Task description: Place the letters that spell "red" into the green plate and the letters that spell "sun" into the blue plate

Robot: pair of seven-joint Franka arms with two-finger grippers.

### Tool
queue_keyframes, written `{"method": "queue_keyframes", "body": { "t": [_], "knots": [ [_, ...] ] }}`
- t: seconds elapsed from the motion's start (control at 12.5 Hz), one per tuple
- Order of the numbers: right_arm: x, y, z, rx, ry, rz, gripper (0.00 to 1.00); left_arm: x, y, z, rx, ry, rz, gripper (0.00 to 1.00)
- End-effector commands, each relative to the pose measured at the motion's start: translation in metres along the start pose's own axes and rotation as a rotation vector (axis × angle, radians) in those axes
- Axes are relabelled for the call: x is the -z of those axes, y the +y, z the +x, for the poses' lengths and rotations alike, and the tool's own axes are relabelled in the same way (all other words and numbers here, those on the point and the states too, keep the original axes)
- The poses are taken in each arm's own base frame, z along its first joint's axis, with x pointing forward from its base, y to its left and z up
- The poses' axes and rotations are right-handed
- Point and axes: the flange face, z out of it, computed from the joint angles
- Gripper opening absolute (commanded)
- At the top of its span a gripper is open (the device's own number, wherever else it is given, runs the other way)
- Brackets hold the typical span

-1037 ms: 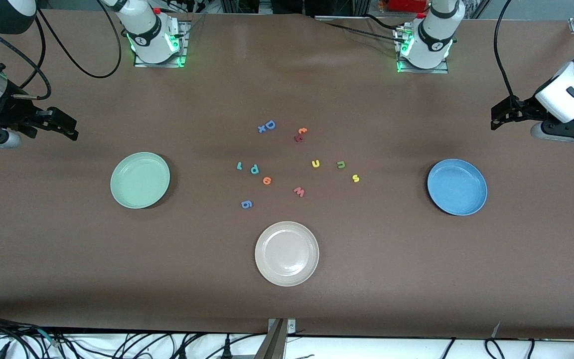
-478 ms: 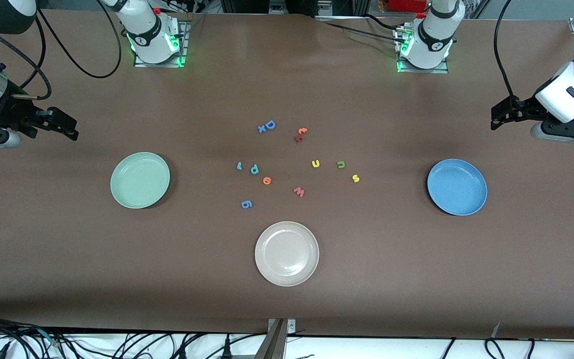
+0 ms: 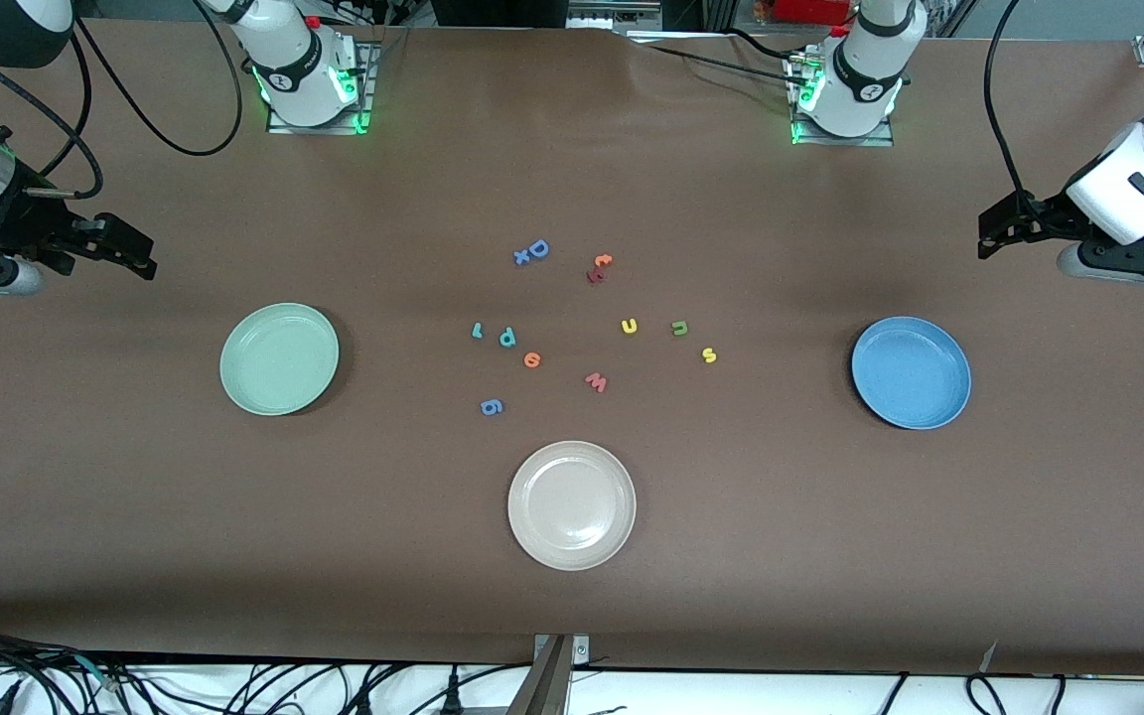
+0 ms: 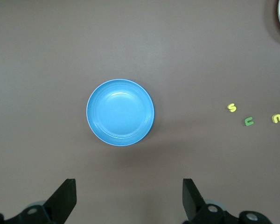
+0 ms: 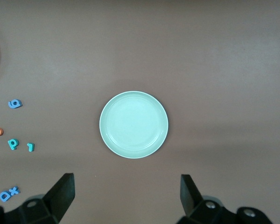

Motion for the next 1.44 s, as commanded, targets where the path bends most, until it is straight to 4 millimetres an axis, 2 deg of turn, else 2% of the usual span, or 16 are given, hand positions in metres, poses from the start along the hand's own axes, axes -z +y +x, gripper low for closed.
{"method": "queue_keyframes", "body": {
  "t": [0.0, 0.32, 0.56, 1.36],
  "knots": [
    [0.0023, -0.0018, -0.0038, 0.005, -0.002, -0.015, 1.0, 0.0067, 0.001, 0.0021, -0.007, 0.013, -0.016, 1.0],
    [0.0021, -0.001, -0.0038, 0.011, -0.003, -0.015, 1.0, 0.0067, 0.0018, 0.0021, -0.009, 0.013, -0.016, 1.0],
    [0.0029, -0.001, -0.0037, 0.019, -0.002, -0.015, 1.0, 0.0069, 0.0102, 0.0023, -0.024, 0.013, -0.015, 1.0],
    [0.0036, -0.0027, -0.0037, 0.015, 0.0, -0.015, 1.0, 0.0068, 0.005, 0.0024, -0.015, 0.013, -0.016, 1.0]
  ]
}}
